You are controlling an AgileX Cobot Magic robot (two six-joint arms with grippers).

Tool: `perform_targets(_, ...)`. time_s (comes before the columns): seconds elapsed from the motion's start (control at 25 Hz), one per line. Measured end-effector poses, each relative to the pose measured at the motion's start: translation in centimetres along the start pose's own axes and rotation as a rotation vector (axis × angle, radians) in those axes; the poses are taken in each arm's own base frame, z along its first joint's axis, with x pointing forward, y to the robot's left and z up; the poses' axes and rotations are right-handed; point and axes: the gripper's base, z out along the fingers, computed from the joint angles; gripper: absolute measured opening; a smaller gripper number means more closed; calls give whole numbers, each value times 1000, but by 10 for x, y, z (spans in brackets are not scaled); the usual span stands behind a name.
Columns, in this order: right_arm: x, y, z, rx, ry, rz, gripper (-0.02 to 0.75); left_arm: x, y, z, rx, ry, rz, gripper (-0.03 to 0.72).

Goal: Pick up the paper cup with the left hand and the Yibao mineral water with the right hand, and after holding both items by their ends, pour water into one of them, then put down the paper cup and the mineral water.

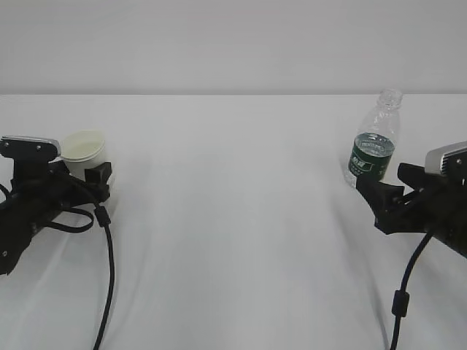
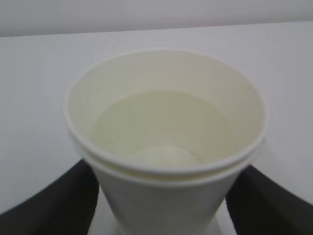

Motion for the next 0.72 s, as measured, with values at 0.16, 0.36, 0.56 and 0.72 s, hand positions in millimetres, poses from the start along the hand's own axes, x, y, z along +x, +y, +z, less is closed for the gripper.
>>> perform_targets(0.16, 0, 0, 0, 0, 0, 0, 590, -1, 0, -8, -2, 11, -1, 570)
perform_targets(0.36, 0, 0, 0, -2, 0, -1, 589, -6, 0, -14, -2, 7, -1, 570)
perform_targets(0.56, 0, 0, 0, -2, 0, -1, 589, -10, 0, -21, -2, 6, -1, 570)
perform_targets(0.72, 0, 0, 0, -2, 0, -1, 589, -13, 0, -29, -9, 10, -4, 570)
